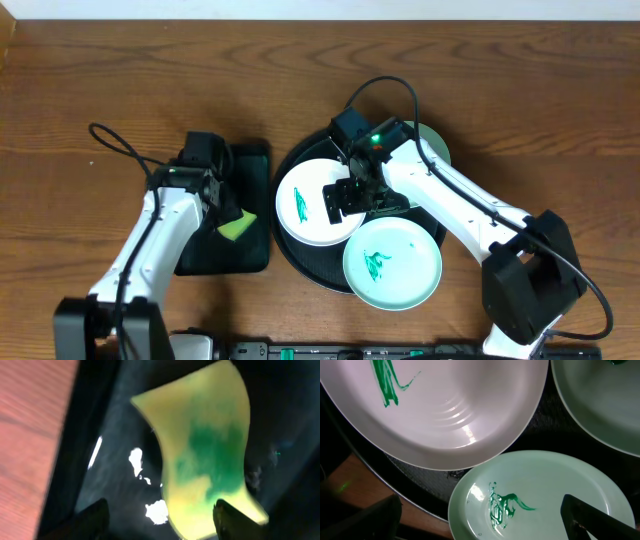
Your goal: Clean dirty plates on tray and stack at the side
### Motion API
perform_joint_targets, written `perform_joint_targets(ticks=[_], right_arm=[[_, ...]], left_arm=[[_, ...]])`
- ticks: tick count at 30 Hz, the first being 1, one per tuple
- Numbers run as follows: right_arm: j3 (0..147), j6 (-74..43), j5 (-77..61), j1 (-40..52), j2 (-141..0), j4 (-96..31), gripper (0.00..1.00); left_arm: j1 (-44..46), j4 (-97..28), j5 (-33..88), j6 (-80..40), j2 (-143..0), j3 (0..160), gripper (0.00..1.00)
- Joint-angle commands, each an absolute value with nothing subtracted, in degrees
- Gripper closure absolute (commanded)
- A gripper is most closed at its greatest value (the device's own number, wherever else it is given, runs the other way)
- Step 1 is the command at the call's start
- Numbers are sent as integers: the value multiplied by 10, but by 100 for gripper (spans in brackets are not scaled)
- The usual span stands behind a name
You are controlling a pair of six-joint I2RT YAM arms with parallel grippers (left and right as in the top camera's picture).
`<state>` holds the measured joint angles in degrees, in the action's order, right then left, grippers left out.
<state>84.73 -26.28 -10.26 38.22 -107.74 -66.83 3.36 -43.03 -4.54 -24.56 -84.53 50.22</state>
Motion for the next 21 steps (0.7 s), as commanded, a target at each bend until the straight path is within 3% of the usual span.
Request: perform_joint_targets(ticks=[1, 13, 14, 17, 21], right_arm=[[846, -250, -99, 383, -1075, -670, 1], [846, -249, -99, 383, -1075, -682, 1], [846, -248, -99, 383, -1075, -684, 1], [846, -248, -99, 383, -1075, -687, 1], [846, -248, -99, 383, -1075, -687, 1]], left_arm=[[19, -401, -14, -232, -865, 482, 35], [-11, -281, 39, -215, -922, 451, 36], [-11, -276, 39, -215, -926, 451, 39], [-11, -265, 39, -215, -935, 451, 64], [-11, -253, 39, -215, -937, 451, 88]])
